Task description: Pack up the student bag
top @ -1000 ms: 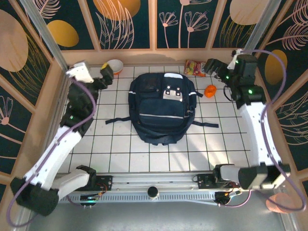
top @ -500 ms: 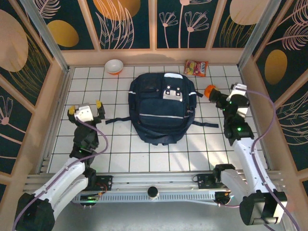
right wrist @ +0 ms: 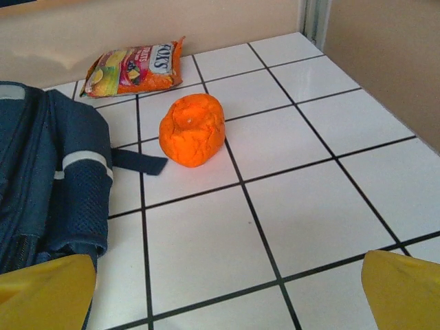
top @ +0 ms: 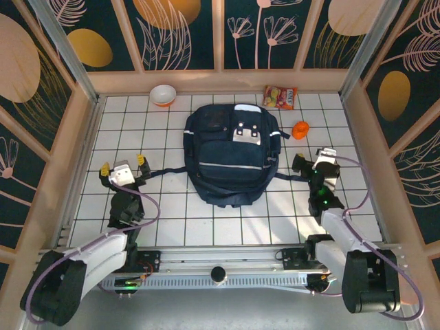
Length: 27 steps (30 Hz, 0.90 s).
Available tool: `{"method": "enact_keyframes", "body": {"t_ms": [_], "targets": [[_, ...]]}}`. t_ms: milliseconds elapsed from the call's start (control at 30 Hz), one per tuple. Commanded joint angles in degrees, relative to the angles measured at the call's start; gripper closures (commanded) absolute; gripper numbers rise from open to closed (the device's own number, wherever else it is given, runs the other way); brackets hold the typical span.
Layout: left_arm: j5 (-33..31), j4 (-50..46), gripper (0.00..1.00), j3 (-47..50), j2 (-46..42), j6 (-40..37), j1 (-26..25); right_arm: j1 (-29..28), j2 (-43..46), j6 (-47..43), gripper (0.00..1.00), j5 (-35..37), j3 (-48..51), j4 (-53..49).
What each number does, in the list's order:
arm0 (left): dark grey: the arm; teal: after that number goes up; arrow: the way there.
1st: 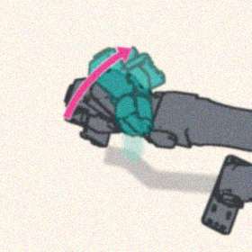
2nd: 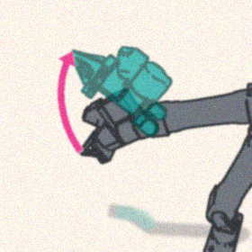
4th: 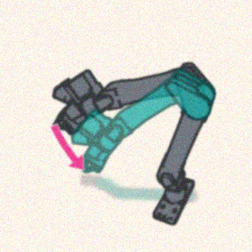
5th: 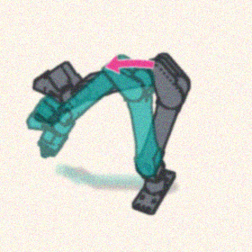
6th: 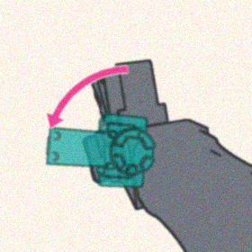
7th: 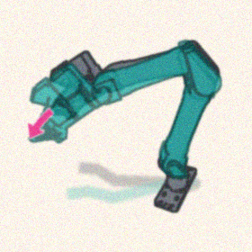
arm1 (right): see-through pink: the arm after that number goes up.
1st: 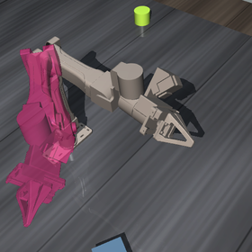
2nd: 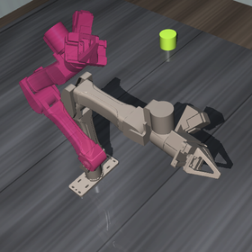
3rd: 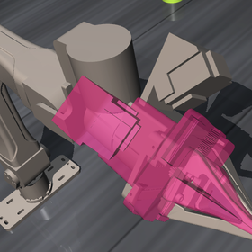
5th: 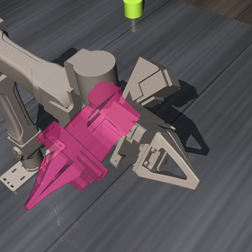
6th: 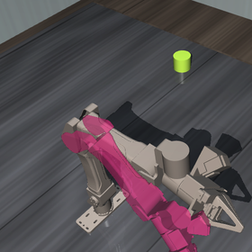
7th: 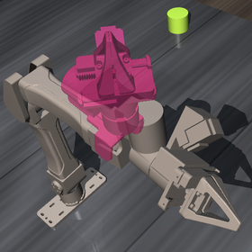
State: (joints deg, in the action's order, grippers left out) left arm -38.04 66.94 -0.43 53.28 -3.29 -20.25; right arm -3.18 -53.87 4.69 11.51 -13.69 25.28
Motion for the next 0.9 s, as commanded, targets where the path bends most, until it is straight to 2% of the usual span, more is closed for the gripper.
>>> {"method": "enact_keyframes", "body": {"t_ms": [0, 167, 233, 333, 467, 500, 600, 667, 700, 733, 767, 800, 833, 867], "targets": [[-0.29, 9.83, 0.01, 7.04, 2.9, 3.23, 1.01, 0.63, -0.77, -1.51, 0.01, -1.15, 3.24, 12.73], [1.5, 16.06, 0.01, 4.34, 12.29, 3.97, 1.96, 2.61, -4.76, -0.76, 0.01, -3.29, 7.64, 22.51], [2.02, 20.28, 0.01, 2.55, 17.97, 3.41, 2.13, 3.08, -6.62, -0.72, 0.01, -4.22, 6.75, 22.21], [3.34, 20.32, 0.01, -1.08, 23.17, -1.56, 2.61, 3.27, -9.44, -1.34, 0.01, -6.44, 6.89, 27.27], [7.37, 36.53, 0.01, -0.07, 35.66, -3.81, 5.03, 4.02, -14.99, -1.44, 0.01, -7.63, 6.1, 34.37], [6.54, 37.63, 0.01, -0.62, 36.82, -3.56, 5.19, 4.42, -16.57, -1.52, 0.01, -8.25, 5.89, 36.56], [11.63, 30.14, 0.01, -0.98, 32.84, -0.22, 8.37, 5.19, -22.17, -1.37, 0.01, -9.83, 4.83, 43.51], [16.27, 26.64, 0.01, -2.24, 32.71, 2.24, 11.33, 5.06, -25.51, -2.44, 0.01, -9.88, 4.05, 46.61], [20.93, 24.69, 0.01, -3.22, 33.71, 3.84, 14.02, 5.22, -27.54, -2.32, 0.01, -9.23, 3.99, 48.68], [21.16, 24.89, 0.01, -5.11, 35.73, 4.37, 14.62, 5.42, -29.91, -2.0, 0.01, -9.18, 4.31, 51.85], [21.42, 19.5, 0.01, -7.59, 35.39, 4.76, 14.95, 5.55, -32.32, -1.81, 0.01, -9.22, 4.63, 54.43], [23.86, 8.57, 0.01, -11.52, 33.55, 5.76, 16.25, 5.63, -35.49, -1.9, 0.01, -9.3, 4.77, 57.84], [28.49, 5.34, 0.01, -13.7, 34.16, 7.81, 19.31, 5.72, -36.86, -1.98, 0.01, -9.69, 4.77, 59.34], [30.73, 6.08, 0.01, -13.3, 34.16, 8.87, 20.52, 5.79, -34.97, -2.01, 0.01, -10.25, 3.64, 53.72]]}}
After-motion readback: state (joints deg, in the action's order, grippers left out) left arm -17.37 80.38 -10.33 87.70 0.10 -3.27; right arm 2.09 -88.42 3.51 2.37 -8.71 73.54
